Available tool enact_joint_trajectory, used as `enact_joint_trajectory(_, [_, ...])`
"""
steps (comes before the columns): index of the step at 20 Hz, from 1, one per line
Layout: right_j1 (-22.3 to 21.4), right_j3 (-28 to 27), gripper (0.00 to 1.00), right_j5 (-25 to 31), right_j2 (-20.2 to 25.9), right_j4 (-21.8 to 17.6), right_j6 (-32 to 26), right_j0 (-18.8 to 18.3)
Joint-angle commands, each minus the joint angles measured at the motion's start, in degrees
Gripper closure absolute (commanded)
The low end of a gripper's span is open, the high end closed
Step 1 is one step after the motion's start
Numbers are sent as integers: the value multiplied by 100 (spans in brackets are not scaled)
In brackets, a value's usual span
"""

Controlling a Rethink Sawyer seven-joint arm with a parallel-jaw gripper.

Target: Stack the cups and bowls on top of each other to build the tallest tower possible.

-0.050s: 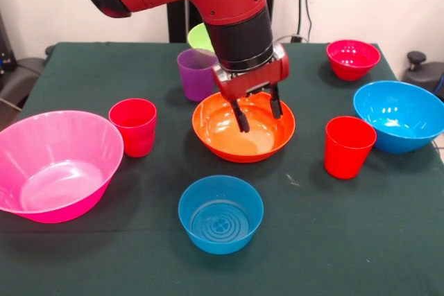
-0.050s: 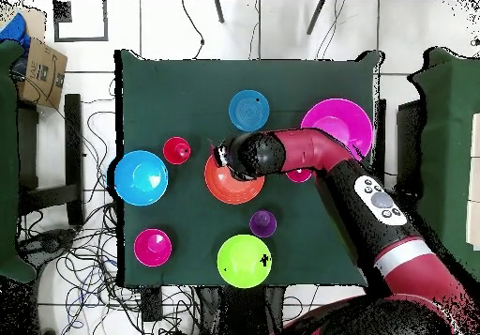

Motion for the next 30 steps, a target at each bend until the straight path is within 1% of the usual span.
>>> enact_joint_trajectory(1, [146,-192,0,-233,-367,-723,-464,200])
enact_joint_trajectory(5, [-24,-308,0,-397,-668,-927,49,330])
enact_joint_trajectory(9, [-273,-328,0,-475,-972,-965,490,428])
enact_joint_trajectory(12, [-294,-405,0,-559,-1165,-959,635,487])
enact_joint_trajectory(15, [-298,-493,0,-606,-1298,-930,660,511])
enact_joint_trajectory(19, [11,-663,0,-682,-1292,-832,465,424])
enact_joint_trajectory(30, [444,-816,0,-1003,-1345,-740,385,480])
